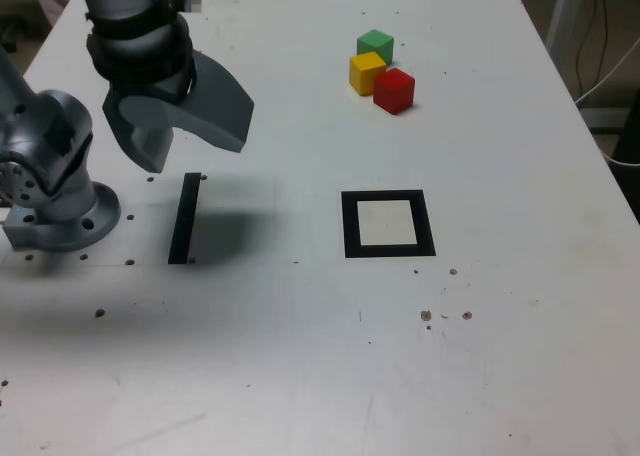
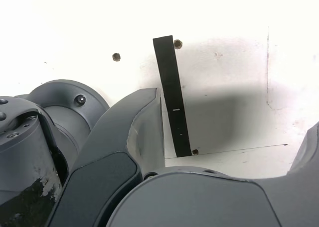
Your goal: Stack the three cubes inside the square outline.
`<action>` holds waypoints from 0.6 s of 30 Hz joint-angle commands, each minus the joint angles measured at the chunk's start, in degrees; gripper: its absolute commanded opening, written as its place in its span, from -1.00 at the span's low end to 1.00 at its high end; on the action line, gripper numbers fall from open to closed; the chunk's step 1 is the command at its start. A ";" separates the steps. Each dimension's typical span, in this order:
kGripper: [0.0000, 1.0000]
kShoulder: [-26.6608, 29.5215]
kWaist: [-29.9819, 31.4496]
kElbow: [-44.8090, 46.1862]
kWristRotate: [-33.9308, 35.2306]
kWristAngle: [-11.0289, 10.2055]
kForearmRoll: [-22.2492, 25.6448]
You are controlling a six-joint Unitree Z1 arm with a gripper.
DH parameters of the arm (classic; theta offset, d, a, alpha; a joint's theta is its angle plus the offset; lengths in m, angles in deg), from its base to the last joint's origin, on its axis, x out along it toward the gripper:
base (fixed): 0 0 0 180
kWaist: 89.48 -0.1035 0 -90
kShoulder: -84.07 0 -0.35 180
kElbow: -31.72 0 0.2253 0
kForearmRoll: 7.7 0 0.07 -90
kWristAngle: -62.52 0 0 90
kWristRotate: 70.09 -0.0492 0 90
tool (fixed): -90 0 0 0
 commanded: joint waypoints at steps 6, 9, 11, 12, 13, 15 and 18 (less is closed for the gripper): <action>1.00 -0.43 0.02 -0.09 0.02 -0.15 -0.13; 1.00 -0.40 0.02 -0.02 0.02 -0.14 -0.14; 1.00 -0.44 0.02 -0.02 0.03 -0.14 -0.14; 1.00 -0.43 0.02 -0.01 0.08 -0.22 -0.14; 1.00 -0.39 0.02 0.01 0.13 -0.42 -0.15; 1.00 -0.28 0.02 0.06 0.23 -0.83 -0.20; 1.00 -0.20 0.02 0.13 0.38 -1.42 -0.24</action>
